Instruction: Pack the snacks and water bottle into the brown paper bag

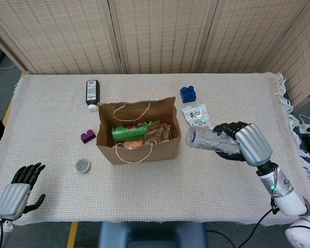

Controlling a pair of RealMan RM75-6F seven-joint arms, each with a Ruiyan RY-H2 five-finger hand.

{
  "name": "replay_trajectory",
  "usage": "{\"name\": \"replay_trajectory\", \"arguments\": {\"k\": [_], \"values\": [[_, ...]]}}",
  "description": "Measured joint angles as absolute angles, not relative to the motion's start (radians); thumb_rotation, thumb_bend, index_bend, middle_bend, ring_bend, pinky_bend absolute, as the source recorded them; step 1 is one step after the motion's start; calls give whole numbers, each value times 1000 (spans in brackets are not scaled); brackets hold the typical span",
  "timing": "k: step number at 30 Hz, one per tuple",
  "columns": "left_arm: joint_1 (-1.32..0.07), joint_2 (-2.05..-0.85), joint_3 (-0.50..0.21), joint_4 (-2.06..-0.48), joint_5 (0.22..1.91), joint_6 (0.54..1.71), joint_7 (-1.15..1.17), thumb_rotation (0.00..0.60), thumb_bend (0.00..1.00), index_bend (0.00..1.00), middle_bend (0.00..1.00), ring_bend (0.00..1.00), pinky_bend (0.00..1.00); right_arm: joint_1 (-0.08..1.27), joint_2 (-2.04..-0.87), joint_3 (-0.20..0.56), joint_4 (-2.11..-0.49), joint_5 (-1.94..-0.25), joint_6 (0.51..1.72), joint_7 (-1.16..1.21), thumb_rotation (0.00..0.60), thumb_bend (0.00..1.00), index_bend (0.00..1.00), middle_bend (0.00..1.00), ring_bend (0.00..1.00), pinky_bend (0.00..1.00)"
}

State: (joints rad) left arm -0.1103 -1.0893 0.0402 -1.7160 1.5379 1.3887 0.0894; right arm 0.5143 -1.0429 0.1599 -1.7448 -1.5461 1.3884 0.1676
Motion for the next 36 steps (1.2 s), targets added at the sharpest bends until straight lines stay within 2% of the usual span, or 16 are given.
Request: {"name": "replay_trajectory", "arguments": {"k": [8,14,21,27,36], "values": [[-110,-1085,39,-1714,1538,1391,74,600,368,0,0,0,44,579,-1194,285,-1779,-1465,1431,-12,600,271,565,516,604,711],[-107,-1076,40,-1714,1546,1401,52,600,369,0,0,0,44,693,-1409,364,-1751,-1445,1453,-230,600,269,565,516,599,710],[-108,-1067,40,-1706,1550,1399,17,600,369,0,0,0,44,829,-1644,433,-1634,-1408,1462,-407,600,269,557,516,596,710],[-108,-1065,44,-1707,1558,1401,8,600,368,0,0,0,44,890,-1752,467,-1490,-1370,1463,-462,600,269,539,516,586,708],[-112,-1066,42,-1705,1548,1389,-1,600,369,0,0,0,44,955,-1840,530,-1366,-1349,1475,-390,600,269,517,516,573,706]]}}
